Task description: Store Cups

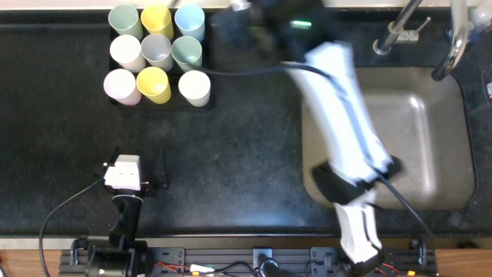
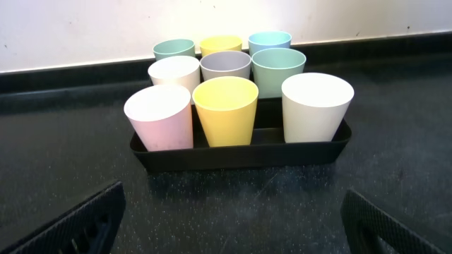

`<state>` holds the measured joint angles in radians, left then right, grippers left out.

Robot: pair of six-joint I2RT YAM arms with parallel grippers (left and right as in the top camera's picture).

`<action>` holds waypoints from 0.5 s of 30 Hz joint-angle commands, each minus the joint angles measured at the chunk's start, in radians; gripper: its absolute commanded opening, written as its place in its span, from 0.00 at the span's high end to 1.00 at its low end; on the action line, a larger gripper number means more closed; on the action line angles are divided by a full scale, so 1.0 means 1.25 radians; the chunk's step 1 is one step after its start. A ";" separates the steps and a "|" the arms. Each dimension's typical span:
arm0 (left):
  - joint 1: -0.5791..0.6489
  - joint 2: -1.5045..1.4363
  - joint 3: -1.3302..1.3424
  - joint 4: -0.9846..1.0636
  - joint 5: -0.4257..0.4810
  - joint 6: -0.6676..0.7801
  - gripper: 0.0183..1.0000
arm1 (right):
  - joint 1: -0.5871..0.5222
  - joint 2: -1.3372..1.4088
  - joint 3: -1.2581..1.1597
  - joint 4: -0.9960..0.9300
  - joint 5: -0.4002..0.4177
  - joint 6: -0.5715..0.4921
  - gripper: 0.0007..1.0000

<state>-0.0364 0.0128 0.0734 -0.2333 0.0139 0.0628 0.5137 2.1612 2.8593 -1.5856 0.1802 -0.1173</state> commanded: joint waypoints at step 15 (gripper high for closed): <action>0.006 -0.008 -0.002 -0.001 -0.005 0.016 0.00 | -0.414 -0.967 -1.118 0.179 -0.054 0.222 0.00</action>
<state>-0.0364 0.0128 0.0731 -0.2340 0.0139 0.0631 0.0444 1.1545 1.6794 -1.4868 0.2642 0.0971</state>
